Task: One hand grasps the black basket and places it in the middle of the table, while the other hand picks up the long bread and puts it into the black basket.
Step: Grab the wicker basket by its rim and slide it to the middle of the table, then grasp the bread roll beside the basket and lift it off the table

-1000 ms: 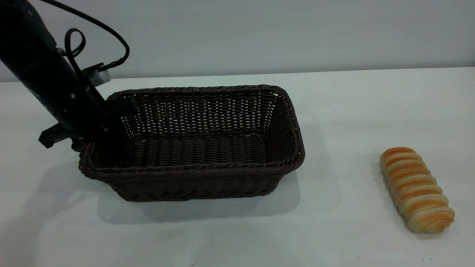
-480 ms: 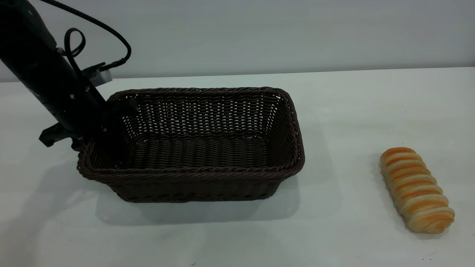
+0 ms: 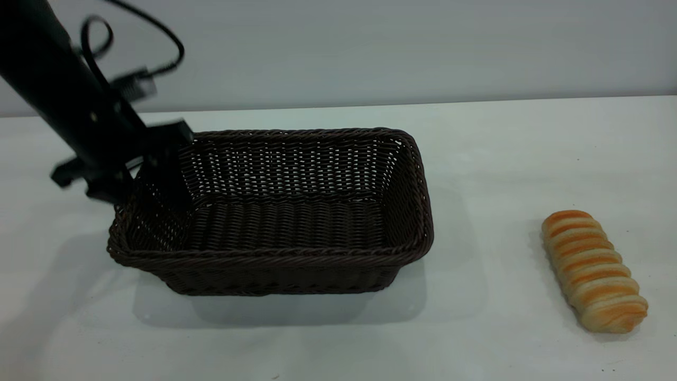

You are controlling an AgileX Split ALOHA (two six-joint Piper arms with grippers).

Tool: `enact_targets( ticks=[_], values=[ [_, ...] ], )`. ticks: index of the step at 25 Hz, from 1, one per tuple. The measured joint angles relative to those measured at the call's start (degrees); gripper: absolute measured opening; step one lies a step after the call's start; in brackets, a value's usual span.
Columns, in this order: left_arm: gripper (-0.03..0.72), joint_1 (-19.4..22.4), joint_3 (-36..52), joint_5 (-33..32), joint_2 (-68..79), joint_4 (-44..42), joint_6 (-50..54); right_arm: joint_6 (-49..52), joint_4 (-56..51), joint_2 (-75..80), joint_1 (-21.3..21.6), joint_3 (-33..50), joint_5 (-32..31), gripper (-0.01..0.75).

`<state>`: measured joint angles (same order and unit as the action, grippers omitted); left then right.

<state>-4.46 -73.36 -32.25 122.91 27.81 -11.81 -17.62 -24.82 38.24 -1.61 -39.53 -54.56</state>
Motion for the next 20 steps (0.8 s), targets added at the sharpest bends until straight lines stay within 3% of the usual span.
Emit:
enact_targets(
  ticks=[4,12,20],
  values=[
    [0.572,0.0,0.0,-2.7,-5.3,-3.5,0.1,-0.1,0.1,0.0,0.0,0.0,0.1,0.491],
    [0.573,0.0,0.0,-11.5,-18.2,-12.5,3.9,-7.3,-4.6,9.7,0.0,0.0,0.8,0.491],
    [0.573,0.0,0.0,-15.3,-31.2,-13.3,5.0,-18.3,-9.9,36.8,0.0,-1.6,13.7,0.491]
  ],
)
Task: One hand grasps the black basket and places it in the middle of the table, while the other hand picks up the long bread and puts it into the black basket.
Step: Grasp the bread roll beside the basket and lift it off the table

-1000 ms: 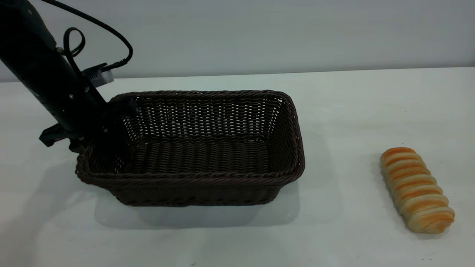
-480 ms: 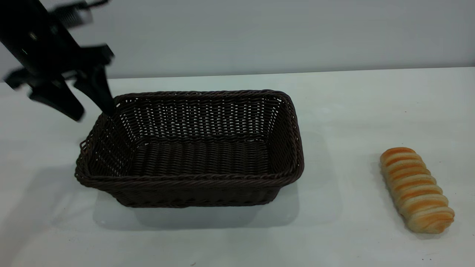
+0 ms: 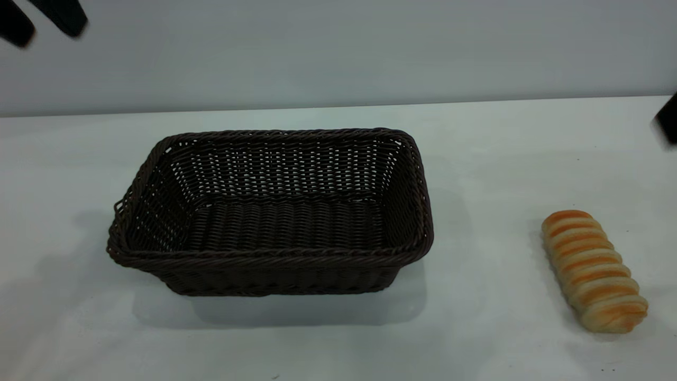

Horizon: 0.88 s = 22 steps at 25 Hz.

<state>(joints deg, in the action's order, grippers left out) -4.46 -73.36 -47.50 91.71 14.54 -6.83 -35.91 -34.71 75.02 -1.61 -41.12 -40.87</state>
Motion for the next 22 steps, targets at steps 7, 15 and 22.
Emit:
enact_targets(
  ticks=[7,15,22],
  values=[
    [0.573,0.0,0.0,-3.6,-5.1,0.0,0.1,-3.0,-1.0,19.7,-0.1,-3.6,8.1,0.491],
    [0.573,0.0,0.0,-4.7,-6.5,-0.2,0.3,-5.2,-2.9,34.7,-0.7,-6.0,24.4,0.491],
    [0.573,0.0,0.0,-6.5,-6.5,-0.2,0.3,-5.5,-5.7,45.1,-0.7,-7.9,28.2,0.416]
  ],
)
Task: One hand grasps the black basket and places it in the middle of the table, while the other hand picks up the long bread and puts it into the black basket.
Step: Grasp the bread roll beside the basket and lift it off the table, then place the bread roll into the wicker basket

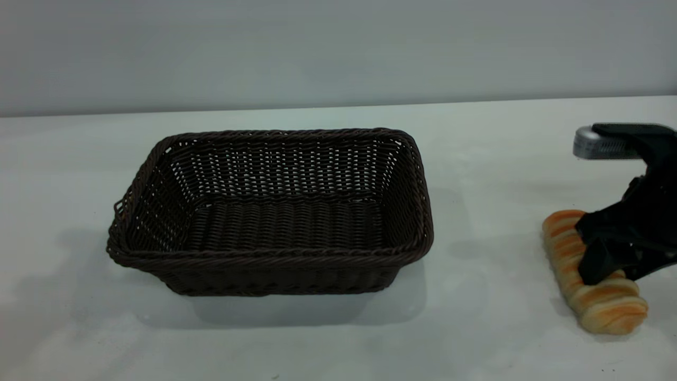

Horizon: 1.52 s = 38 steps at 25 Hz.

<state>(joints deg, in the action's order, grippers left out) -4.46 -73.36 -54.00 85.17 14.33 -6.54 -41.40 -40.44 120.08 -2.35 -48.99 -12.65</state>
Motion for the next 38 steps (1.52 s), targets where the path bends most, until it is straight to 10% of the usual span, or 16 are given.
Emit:
enact_targets(
  ticks=[6,9,17,25,33,38],
  values=[
    [0.573,0.0,0.0,-0.1,0.0,0.0,0.0,0.0,-0.6,-2.7,0.0,-0.2,-1.9,0.087],
    [0.573,0.0,0.0,-0.1,0.0,0.0,0.0,0.1,-1.7,-9.6,0.0,-0.6,-3.7,0.049],
    [0.569,0.0,0.0,0.1,0.0,0.0,0.0,0.1,-6.4,-19.0,-10.5,-11.6,-14.3,0.050],
    [0.554,0.0,0.0,0.1,0.0,-0.1,0.0,0.0,-10.3,-8.5,-28.3,-18.0,-1.7,0.102],
    [0.552,0.0,0.0,-0.2,0.0,-0.1,0.1,0.0,-10.1,-6.2,-28.9,-19.4,-1.9,0.355],
    [0.552,0.0,0.0,-1.7,-1.8,-5.1,1.0,9.4,-3.8,-14.5,-19.8,-19.6,-17.9,0.385]
  ],
)
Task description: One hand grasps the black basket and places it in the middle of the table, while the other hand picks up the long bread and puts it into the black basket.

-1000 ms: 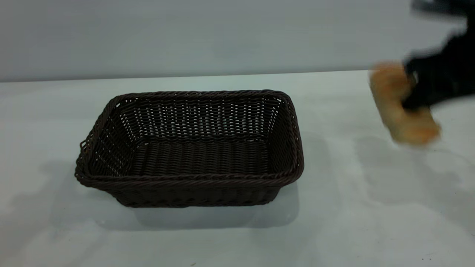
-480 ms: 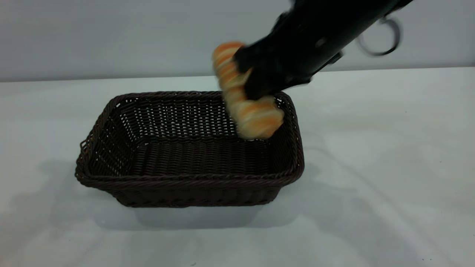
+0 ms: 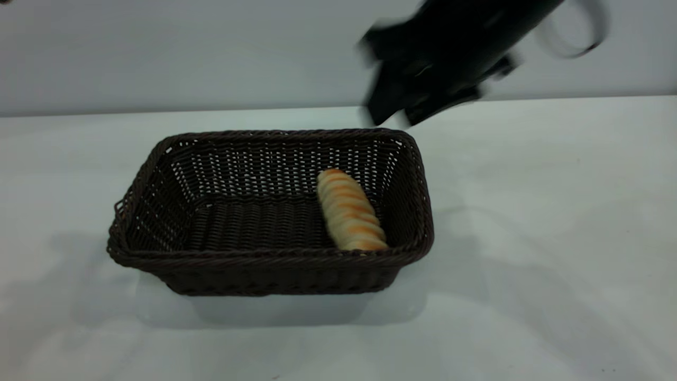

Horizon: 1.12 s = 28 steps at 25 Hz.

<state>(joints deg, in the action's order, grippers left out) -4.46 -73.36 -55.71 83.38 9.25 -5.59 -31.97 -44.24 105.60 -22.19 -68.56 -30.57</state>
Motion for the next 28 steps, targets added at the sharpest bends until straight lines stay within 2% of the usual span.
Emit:
enact_targets(
  ticks=[4,6,10,16,21,28],
  values=[
    [0.550,0.0,0.0,-2.0,-4.1,-3.5,1.6,11.3,16.7,-6.8,10.0,-0.1,-13.6,0.383],
    [0.550,0.0,0.0,-4.5,-5.9,-4.6,1.7,16.9,27.3,-9.5,13.5,-0.1,-20.5,0.383],
    [0.550,0.0,0.0,-9.8,-8.6,-6.4,2.2,24.6,40.8,-15.6,17.8,0.2,-32.1,0.381],
    [0.550,0.0,1.9,-10.9,-14.2,-7.3,2.2,26.6,42.2,-34.1,18.1,8.7,-33.9,0.381],
    [0.550,0.0,10.0,-10.9,-23.5,-7.3,2.2,26.7,41.4,-50.1,18.1,16.3,-34.8,0.381],
    [0.550,0.0,22.5,-10.6,-38.1,-7.3,2.3,26.6,40.3,-66.9,18.1,21.7,-39.5,0.381]
  ],
)
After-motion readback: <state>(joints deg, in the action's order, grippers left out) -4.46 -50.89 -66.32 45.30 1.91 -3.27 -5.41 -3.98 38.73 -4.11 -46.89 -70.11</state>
